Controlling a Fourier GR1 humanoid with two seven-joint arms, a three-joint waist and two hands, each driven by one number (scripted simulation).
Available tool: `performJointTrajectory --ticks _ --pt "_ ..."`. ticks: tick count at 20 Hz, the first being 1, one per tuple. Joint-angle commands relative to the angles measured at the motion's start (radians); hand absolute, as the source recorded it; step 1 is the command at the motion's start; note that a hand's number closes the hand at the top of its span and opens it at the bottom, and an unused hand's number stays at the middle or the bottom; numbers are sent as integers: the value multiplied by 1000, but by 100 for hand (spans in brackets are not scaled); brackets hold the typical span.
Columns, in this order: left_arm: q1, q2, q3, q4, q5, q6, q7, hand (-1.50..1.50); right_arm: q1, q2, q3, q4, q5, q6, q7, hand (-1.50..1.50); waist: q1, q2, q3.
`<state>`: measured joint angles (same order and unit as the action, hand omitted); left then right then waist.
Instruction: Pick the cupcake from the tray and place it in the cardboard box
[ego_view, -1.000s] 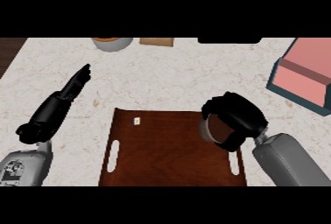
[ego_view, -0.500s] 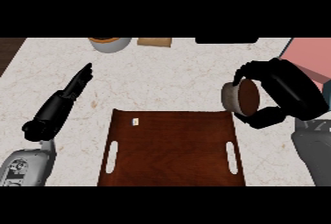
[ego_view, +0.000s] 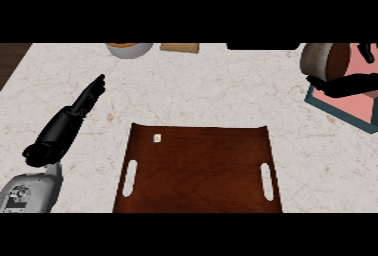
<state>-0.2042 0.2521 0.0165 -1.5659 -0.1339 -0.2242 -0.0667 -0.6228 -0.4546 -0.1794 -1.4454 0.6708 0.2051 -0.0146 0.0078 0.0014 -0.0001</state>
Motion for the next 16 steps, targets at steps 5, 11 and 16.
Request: performJointTrajectory --ticks 5,11,16 --pt "-53 -19 -11 20 -12 -4 22 0 -153 -144 -86 434 85 -123 -160 150 17 9 1" --pt "-110 -19 -1 72 -11 -9 3 0 -231 -262 -11 692 147 58 -210 150 33 22 1" --pt "-71 -23 -11 44 -9 -19 -5 0 -303 -368 -8 920 184 121 -338 150 48 20 2"
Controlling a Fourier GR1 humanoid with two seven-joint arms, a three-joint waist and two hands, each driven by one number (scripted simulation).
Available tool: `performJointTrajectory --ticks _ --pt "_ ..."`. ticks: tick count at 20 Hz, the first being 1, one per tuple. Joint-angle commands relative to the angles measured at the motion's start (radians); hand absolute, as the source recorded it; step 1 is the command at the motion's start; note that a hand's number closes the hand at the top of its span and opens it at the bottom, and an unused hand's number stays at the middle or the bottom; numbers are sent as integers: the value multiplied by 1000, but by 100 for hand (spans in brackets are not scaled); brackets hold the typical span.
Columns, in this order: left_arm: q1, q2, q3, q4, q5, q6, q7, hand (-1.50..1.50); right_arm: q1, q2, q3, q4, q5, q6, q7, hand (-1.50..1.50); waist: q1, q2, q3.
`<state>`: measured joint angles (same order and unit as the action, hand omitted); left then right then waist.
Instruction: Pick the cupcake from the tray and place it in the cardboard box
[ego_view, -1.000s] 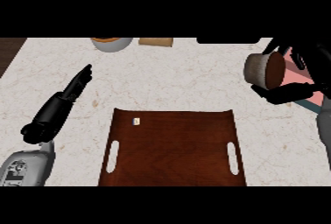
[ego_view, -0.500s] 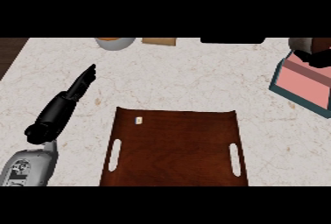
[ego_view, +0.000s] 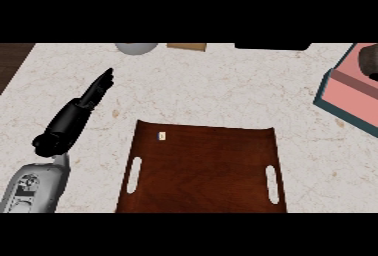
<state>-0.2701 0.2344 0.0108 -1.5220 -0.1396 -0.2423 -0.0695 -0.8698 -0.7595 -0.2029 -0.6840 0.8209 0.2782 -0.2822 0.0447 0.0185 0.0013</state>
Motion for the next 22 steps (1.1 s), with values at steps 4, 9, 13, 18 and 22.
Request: performJointTrajectory --ticks 4,9,13,18,22 --pt "-3 -21 -29 -74 9 -12 70 0 -55 -130 77 253 111 84 -153 150 26 4 2" --pt "-12 -19 -16 20 -13 -3 -21 0 -95 -94 114 363 140 136 -266 -150 24 12 2" --pt "37 -10 -12 -32 2 -17 -5 0 -72 -55 84 403 109 84 -414 -150 22 6 3" --pt "39 -24 -10 -24 -5 4 -3 0 -173 -64 -200 470 -178 210 -444 -150 3 -3 5" --pt "-13 -10 8 -14 2 -1 24 0 -203 -89 -383 589 -356 277 -330 -150 -10 6 6"
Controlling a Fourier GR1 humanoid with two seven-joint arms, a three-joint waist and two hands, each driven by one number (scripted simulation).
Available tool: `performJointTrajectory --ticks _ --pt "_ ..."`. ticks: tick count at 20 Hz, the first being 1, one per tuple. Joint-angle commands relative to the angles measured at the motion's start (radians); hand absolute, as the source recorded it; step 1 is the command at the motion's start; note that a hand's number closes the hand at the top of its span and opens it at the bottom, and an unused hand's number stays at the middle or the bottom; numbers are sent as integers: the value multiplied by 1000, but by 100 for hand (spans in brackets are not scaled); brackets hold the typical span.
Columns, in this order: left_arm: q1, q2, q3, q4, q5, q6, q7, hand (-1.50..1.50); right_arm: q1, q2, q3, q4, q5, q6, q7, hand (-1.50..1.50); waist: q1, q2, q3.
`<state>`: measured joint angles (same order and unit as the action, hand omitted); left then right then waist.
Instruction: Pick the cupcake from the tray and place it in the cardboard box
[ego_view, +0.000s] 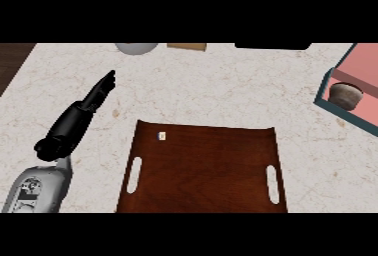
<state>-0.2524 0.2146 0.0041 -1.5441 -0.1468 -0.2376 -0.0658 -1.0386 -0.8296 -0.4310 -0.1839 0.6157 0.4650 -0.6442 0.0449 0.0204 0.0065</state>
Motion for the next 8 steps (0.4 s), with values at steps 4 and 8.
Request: performJointTrajectory --ticks 4,8 --pt "-12 23 21 6 19 -24 -12 0 -22 -88 -236 147 -226 81 147 -150 16 15 0" --pt "-21 -11 -19 -1 -19 4 -12 0 -1 -133 -282 142 -274 74 181 -150 25 23 2"
